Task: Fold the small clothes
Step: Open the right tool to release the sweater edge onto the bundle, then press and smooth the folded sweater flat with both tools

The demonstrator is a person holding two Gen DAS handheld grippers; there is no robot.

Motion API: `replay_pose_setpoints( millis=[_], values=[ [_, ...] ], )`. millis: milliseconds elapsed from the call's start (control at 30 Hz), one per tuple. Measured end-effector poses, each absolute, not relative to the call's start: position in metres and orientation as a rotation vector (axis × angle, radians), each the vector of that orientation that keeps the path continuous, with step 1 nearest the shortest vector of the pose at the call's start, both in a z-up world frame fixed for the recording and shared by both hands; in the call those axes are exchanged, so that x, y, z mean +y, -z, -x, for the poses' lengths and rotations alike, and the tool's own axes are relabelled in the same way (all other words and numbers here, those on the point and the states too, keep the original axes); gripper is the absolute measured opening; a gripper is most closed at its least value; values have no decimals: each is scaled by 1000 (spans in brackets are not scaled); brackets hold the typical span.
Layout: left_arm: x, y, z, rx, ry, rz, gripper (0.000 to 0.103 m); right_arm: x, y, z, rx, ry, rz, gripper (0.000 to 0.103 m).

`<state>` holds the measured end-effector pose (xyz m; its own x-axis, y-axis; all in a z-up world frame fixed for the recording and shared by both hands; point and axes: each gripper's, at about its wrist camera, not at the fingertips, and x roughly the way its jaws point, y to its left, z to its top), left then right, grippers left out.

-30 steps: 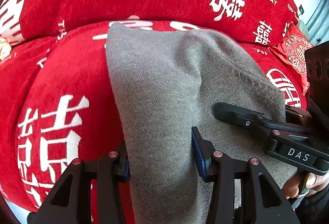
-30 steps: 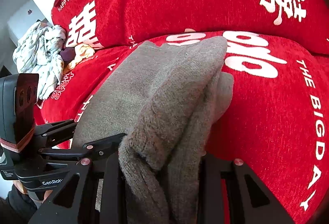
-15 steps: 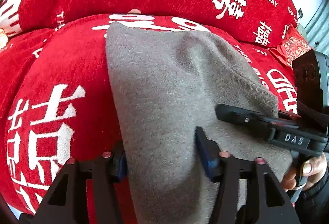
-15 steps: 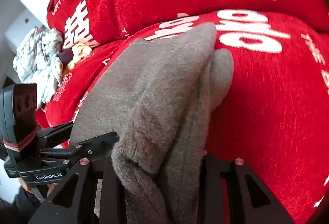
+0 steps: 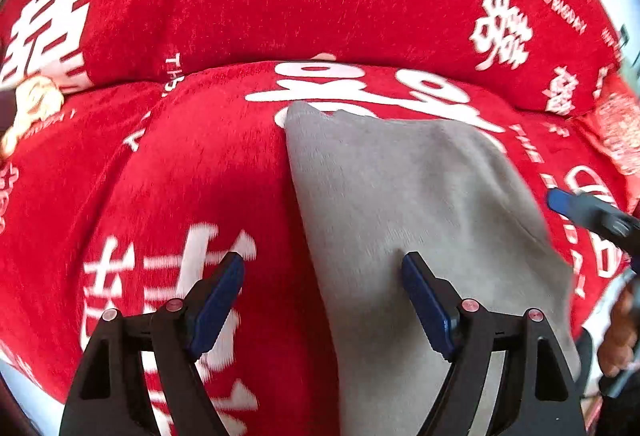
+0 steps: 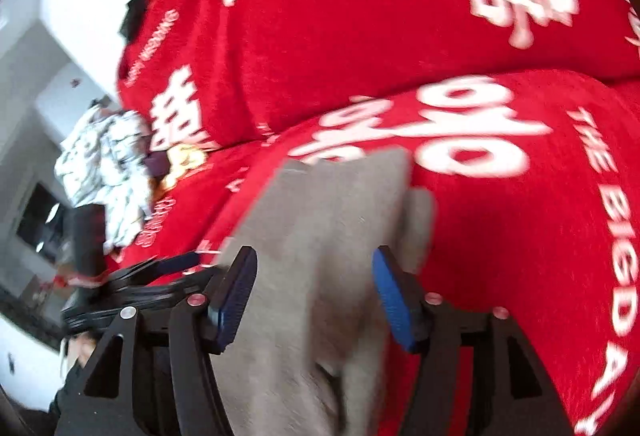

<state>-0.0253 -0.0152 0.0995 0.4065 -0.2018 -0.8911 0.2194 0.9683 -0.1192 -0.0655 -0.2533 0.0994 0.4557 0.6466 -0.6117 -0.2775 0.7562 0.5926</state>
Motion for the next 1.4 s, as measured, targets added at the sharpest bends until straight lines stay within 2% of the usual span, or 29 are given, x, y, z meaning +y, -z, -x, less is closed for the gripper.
replay_pose_setpoints(
  millis=[200,433,533,600,700,733,800,933,1033,1100,1233,1400],
  values=[
    [-34,-76,-5,1200,255,-91,82,-236,-56,15,1096,-627,-454,63],
    [-36,-61,-17,1208,256,-78,82,-246,-40,4,1063,-709,-505,56],
    [-35,-55,-22,1201,226,-73,95,-248,-37,5,1041,-736,-513,55],
    [-32,-55,-24,1211,236,-51,95,-249,-40,6,1052,-727,-504,55],
    [-30,-64,-19,1208,224,-56,95,-239,-60,19,1055,-673,-360,60],
    [-31,-70,-14,1195,222,-67,95,-230,-71,28,1037,-648,-249,71],
    [-33,-78,-7,1175,231,-88,95,-217,-83,44,1000,-633,-83,79],
    [-40,-87,10,1146,235,-164,95,-182,-92,83,955,-701,306,79],
    [-38,-89,18,1143,240,-180,95,-170,-70,105,968,-726,562,79],
    [-33,-91,24,1147,256,-170,95,-180,-66,114,935,-744,581,79],
    [-26,-105,42,1124,275,-161,95,-203,-71,115,983,-739,528,79],
    [-38,-129,91,1045,405,-266,95,-195,-99,157,873,-769,603,79]
  ],
)
